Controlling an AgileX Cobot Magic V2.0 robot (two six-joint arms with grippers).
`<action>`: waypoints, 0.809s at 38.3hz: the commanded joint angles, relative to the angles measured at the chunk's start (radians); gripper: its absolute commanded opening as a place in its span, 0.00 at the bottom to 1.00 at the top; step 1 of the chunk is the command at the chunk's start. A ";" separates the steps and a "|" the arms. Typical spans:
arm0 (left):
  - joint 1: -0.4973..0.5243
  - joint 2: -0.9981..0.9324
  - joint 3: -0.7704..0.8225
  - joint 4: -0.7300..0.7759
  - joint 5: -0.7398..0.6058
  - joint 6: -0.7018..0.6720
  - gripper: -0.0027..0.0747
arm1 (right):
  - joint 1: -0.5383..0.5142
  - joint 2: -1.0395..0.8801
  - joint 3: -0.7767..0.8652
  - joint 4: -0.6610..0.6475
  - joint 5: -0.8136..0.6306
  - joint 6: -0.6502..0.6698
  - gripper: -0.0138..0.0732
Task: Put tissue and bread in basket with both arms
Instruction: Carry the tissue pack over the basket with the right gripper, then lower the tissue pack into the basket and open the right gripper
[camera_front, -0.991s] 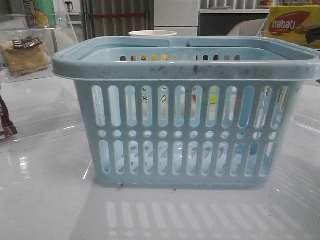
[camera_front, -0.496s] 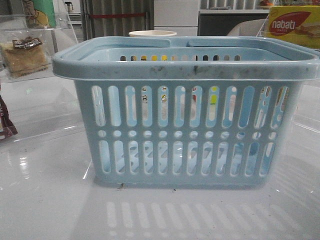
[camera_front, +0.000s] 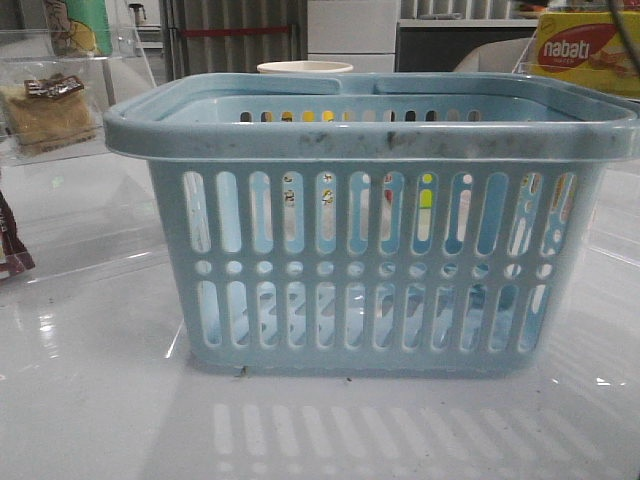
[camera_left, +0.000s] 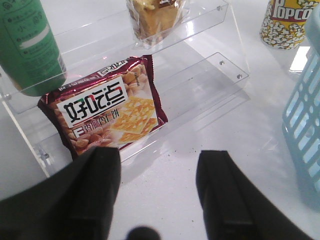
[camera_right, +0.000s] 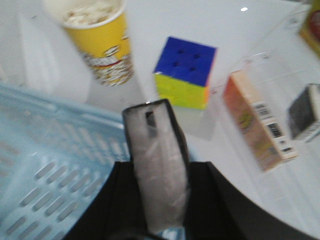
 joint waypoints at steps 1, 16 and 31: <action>-0.003 0.002 -0.026 -0.007 -0.081 -0.003 0.55 | 0.092 -0.020 -0.036 0.034 -0.016 -0.018 0.36; -0.003 0.002 -0.026 -0.010 -0.081 -0.003 0.55 | 0.220 0.152 -0.036 0.075 -0.014 -0.018 0.40; -0.003 0.002 -0.026 -0.010 -0.081 -0.003 0.55 | 0.220 0.126 -0.034 0.035 0.018 -0.028 0.77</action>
